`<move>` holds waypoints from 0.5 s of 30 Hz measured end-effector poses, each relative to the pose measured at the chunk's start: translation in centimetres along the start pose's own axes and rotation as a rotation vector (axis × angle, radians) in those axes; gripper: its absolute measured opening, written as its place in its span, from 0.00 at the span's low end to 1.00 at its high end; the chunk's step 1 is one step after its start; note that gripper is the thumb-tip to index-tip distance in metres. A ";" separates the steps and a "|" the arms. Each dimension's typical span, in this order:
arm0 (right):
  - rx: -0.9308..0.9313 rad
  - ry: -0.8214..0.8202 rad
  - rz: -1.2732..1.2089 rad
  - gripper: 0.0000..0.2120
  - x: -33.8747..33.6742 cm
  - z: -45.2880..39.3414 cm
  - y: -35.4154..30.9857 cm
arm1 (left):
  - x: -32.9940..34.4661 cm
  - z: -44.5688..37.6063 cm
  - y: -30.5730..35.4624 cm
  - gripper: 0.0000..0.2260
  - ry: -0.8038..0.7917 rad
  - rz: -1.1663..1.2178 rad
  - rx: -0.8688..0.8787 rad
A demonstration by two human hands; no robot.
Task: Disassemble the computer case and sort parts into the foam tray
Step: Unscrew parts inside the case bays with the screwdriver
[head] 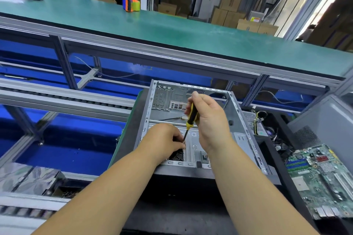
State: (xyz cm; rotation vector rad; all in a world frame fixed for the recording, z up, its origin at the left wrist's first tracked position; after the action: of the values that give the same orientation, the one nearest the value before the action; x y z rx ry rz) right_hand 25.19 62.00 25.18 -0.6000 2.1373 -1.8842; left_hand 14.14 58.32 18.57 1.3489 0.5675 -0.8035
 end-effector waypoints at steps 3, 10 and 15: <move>-0.019 0.044 -0.004 0.17 0.8 0.6 0.2 | 0.0 0.1 0.1 0.06 -0.003 -0.005 0.005; -0.145 -0.039 -0.028 0.14 2.0 1.0 -0.1 | 0.2 0.1 0.2 0.03 -0.014 0.024 0.013; -0.123 -0.152 -0.116 0.11 2.6 0.1 -0.2 | 0.1 0.1 0.1 0.09 -0.015 0.033 0.025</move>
State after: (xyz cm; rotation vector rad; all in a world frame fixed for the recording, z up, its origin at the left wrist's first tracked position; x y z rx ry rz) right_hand 22.90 60.75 25.65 -0.8807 2.1725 -1.7105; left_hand 14.33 58.24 18.57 1.3703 0.5232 -0.7954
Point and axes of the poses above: each hand's wrist, its own z-axis away from the middle knuckle, its own x-axis out of the palm, y = z × x, the point moved 8 cm from there along -z, towards the middle knuckle, and after that the axes turned 13 degrees about -y, right-handed, at the moved point
